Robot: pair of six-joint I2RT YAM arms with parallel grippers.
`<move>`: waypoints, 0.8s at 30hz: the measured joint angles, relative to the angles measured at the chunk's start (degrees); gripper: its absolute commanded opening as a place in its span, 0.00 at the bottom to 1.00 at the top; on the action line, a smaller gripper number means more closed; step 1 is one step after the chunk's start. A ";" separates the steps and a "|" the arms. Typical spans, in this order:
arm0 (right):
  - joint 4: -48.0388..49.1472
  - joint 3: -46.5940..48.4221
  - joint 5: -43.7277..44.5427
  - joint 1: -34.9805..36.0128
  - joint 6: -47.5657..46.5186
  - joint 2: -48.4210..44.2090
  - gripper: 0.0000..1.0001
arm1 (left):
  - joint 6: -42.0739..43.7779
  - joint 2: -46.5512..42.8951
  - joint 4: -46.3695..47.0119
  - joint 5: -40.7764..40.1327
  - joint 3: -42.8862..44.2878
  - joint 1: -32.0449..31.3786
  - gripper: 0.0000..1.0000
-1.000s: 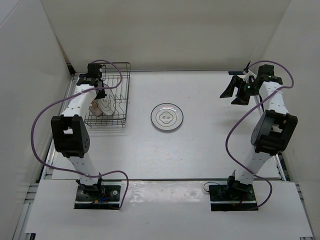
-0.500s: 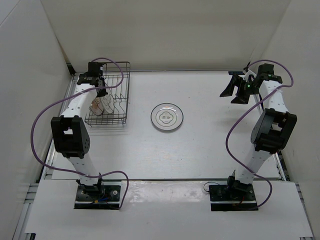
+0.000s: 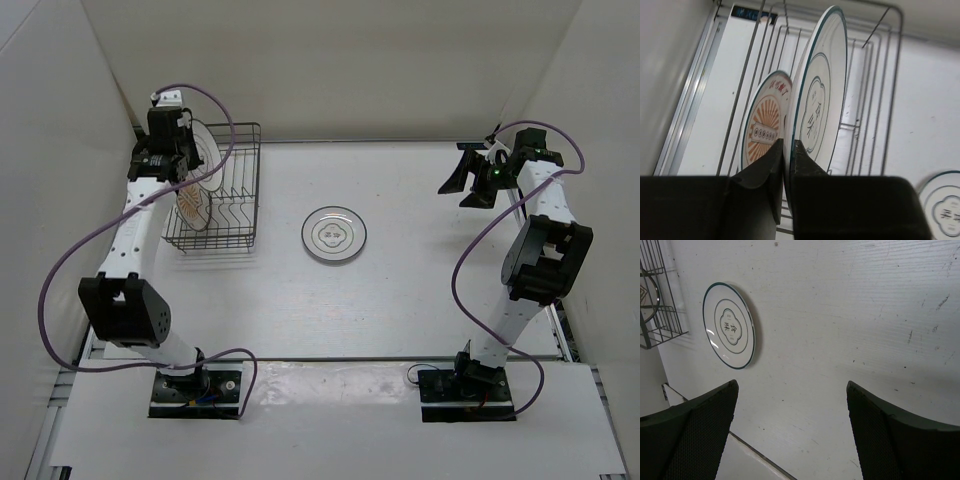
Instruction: Unload the plates from the dish rack
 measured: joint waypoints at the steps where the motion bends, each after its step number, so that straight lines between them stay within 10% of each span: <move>1: -0.02 0.04 -0.13 0.00 0.02 0.04 0.90 | -0.22 -1.05 0.70 0.61 0.00 -0.02 0.02; 13: -0.11 0.04 -0.96 0.00 -0.02 0.20 0.90 | -9.73 -3.54 10.43 19.15 0.46 -0.17 0.00; 24: -0.37 0.04 -1.14 0.00 -0.17 0.20 0.90 | -22.36 11.67 24.02 41.55 -1.60 -10.49 0.10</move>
